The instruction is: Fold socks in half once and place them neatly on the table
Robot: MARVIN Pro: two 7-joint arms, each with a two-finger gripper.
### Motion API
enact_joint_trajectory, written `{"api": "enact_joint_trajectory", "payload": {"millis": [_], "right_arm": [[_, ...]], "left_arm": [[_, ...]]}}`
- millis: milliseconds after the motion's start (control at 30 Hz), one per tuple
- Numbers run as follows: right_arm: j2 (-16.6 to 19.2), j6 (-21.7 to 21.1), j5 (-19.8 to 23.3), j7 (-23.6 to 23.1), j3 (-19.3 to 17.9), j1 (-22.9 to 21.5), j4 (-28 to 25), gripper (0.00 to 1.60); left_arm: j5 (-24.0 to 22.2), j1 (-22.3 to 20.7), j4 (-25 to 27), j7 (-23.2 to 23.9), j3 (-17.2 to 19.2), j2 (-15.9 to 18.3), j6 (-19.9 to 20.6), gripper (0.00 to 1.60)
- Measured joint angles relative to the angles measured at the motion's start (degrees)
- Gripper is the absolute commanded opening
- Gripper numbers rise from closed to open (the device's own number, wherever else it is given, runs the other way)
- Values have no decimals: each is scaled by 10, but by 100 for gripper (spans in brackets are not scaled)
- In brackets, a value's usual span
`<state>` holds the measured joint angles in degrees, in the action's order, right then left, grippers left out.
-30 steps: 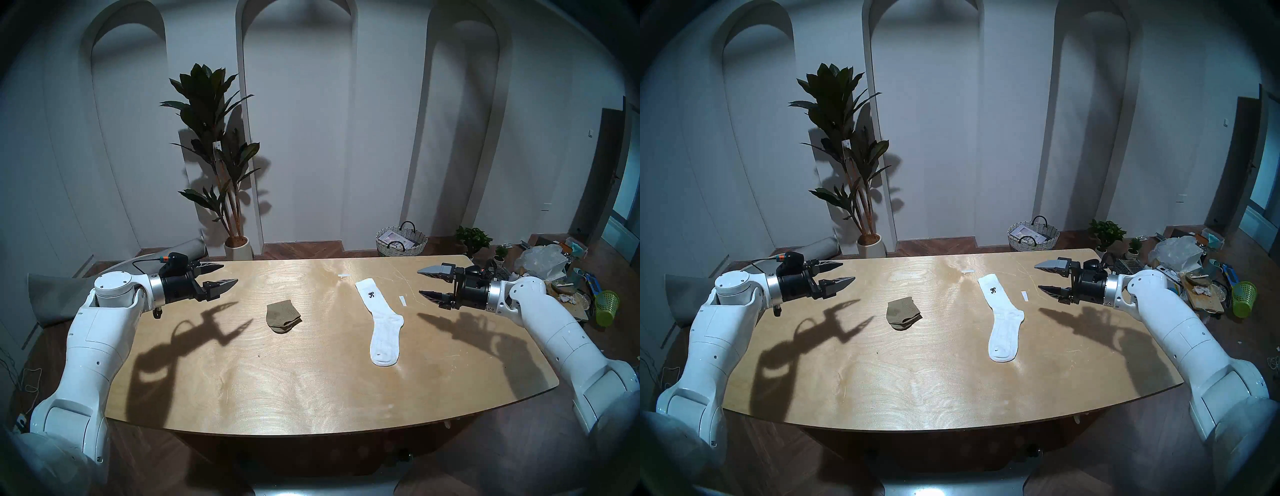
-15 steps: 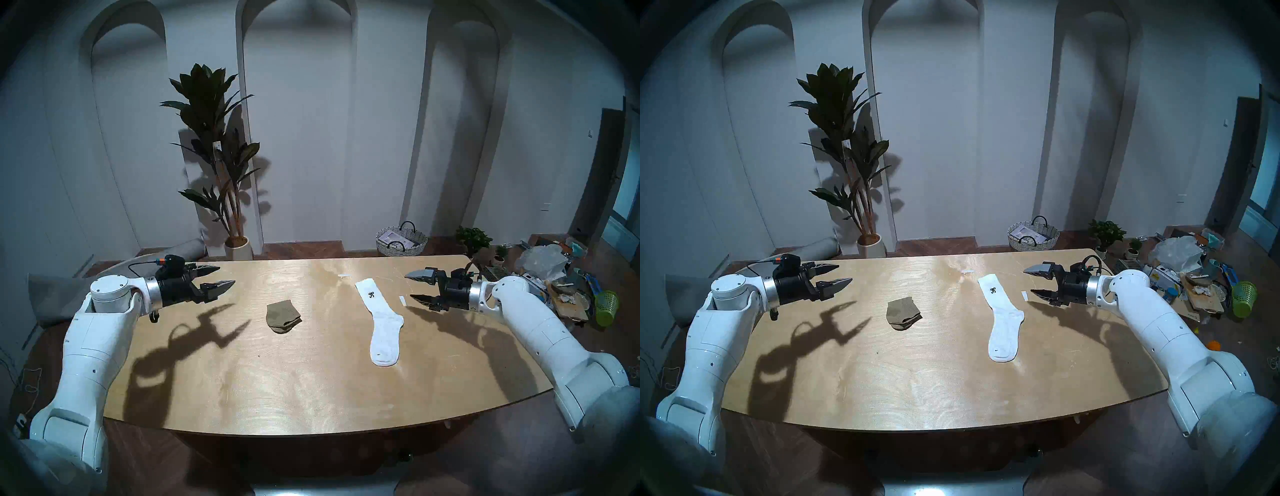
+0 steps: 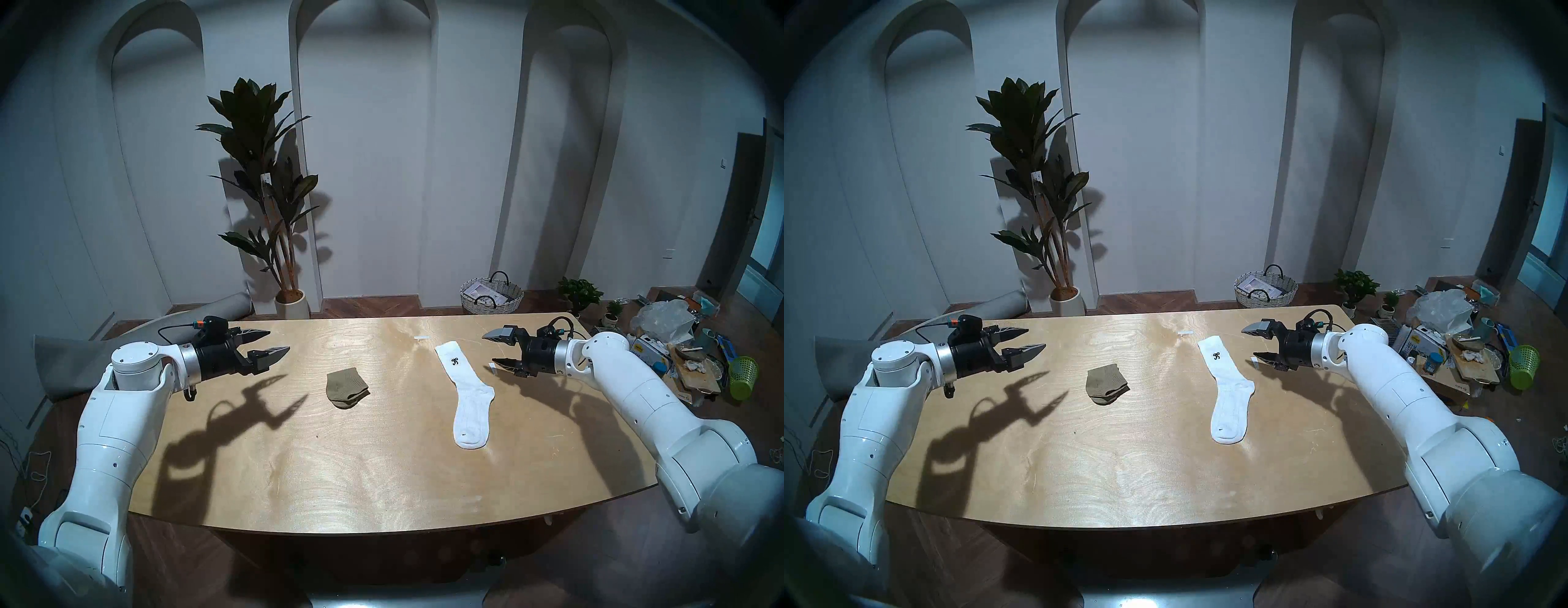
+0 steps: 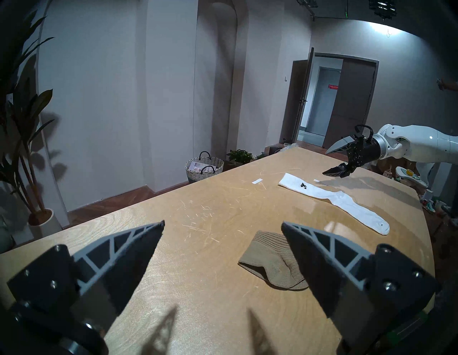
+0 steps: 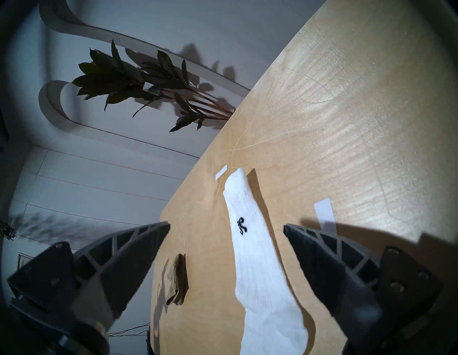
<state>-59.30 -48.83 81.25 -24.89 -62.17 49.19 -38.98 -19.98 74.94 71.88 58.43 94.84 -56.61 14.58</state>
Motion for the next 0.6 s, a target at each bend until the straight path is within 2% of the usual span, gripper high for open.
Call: {"api": "enact_joint_trajectory", "payload": {"millis": [600], "right_arm": [[-63, 28, -38, 54, 17, -47, 70, 160]], "left_arm": [[-7, 29, 58, -39, 15, -9, 34, 160]]}}
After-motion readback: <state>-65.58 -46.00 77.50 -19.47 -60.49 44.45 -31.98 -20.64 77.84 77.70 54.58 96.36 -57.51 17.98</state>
